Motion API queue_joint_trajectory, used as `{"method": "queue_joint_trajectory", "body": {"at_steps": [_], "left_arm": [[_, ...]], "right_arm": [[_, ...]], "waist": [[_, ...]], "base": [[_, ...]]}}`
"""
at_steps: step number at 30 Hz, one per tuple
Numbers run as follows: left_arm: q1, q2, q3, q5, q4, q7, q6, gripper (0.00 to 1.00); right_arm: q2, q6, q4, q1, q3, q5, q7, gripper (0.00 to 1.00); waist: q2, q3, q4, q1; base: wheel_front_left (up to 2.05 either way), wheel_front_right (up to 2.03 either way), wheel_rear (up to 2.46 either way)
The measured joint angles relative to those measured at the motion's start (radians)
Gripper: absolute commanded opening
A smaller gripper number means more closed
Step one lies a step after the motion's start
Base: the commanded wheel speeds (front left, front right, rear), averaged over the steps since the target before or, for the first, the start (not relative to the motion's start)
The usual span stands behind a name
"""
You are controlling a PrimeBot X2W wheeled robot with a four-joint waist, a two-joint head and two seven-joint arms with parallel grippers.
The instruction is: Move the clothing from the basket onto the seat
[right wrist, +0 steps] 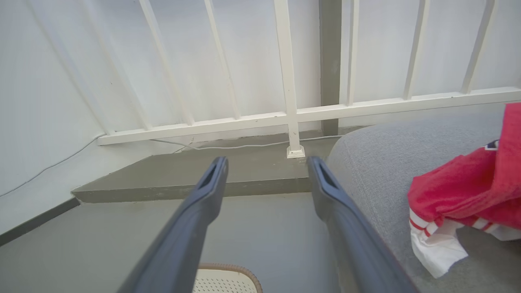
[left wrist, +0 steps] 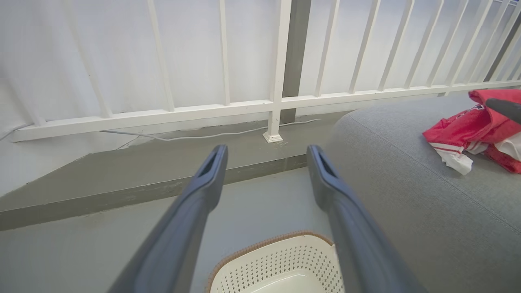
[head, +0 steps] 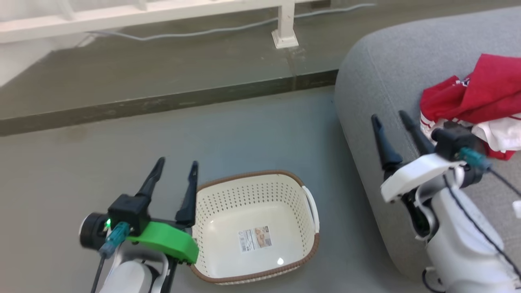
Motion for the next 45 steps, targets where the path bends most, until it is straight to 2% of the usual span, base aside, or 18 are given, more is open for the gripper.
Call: {"method": "queue_joint_trajectory", "body": {"at_steps": [4, 12, 14, 22, 30, 45], "left_arm": [[0.035, 0.002, 0.028, -0.001, 0.005, 0.000, 0.005, 1.00], [0.088, 0.001, 0.071, -0.003, 0.012, -0.005, 0.014, 1.00], [0.105, 0.000, 0.080, -0.007, 0.012, -0.009, 0.014, 1.00], [0.141, -0.006, 0.118, -0.007, 0.004, -0.013, 0.017, 1.00], [0.156, -0.024, 0.134, -0.004, -0.001, -0.013, 0.017, 1.00], [0.161, -0.031, 0.160, 0.018, -0.020, -0.006, 0.021, 1.00]], "right_arm": [[0.016, -0.005, -0.042, 0.040, 0.027, -0.032, 0.000, 1.00], [0.015, -0.055, -0.117, 0.133, 0.029, -0.057, 0.000, 1.00], [0.015, -0.057, -0.134, 0.152, 0.031, -0.057, 0.000, 1.00], [0.005, -0.099, -0.213, 0.202, 0.022, -0.066, -0.001, 1.00], [-0.007, -0.116, -0.263, 0.246, 0.012, -0.066, 0.005, 1.00], [-0.013, -0.126, -0.347, 0.280, 0.012, -0.064, 0.043, 1.00]], "waist": [[0.0000, -0.020, 0.015, 0.0000], [0.0000, -0.052, 0.031, 0.0000], [0.0000, -0.059, 0.033, 0.0000], [0.0000, -0.067, 0.028, 0.0000], [0.0000, -0.066, 0.023, 0.0000], [0.0000, -0.059, 0.024, 0.0000]], "base": [[0.00, 0.00, 0.00], [0.00, 0.00, 0.00], [0.00, 0.00, 0.00], [0.00, 0.00, 0.00], [0.00, 0.00, 0.00], [0.00, 0.00, 0.00]]}}
